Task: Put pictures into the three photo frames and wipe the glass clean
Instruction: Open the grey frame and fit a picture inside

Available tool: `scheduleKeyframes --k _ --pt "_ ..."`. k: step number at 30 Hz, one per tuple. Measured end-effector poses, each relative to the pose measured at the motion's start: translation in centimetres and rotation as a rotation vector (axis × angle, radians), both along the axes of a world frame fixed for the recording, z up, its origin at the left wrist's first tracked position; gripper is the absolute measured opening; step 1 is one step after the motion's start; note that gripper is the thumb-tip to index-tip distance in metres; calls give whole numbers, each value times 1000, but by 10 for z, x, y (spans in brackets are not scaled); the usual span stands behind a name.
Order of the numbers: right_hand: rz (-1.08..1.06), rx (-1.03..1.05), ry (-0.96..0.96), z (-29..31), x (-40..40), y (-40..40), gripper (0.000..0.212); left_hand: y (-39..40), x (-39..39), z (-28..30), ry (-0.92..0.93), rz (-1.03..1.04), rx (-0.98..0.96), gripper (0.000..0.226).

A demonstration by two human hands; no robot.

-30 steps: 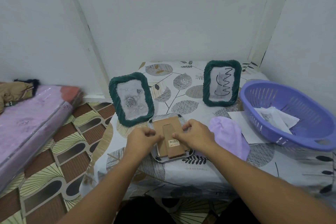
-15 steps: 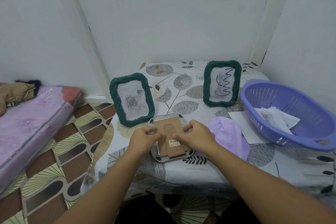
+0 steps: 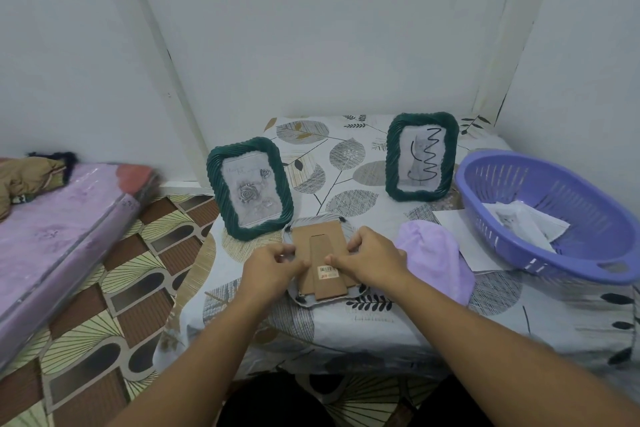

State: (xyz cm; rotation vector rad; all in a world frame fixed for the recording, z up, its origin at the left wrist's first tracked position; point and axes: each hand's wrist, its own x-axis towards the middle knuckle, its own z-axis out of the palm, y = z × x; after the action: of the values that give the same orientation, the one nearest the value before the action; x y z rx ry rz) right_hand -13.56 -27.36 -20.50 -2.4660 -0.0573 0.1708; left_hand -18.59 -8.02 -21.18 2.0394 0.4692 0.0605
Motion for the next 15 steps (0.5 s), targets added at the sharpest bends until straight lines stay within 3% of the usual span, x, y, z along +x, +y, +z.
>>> scheduleKeyframes --k 10,15 --pt "14 -3 37 0 3 0 58 1 3 -4 13 1 49 46" --pt "45 2 54 0 8 -1 58 -1 7 3 -47 9 266 38"
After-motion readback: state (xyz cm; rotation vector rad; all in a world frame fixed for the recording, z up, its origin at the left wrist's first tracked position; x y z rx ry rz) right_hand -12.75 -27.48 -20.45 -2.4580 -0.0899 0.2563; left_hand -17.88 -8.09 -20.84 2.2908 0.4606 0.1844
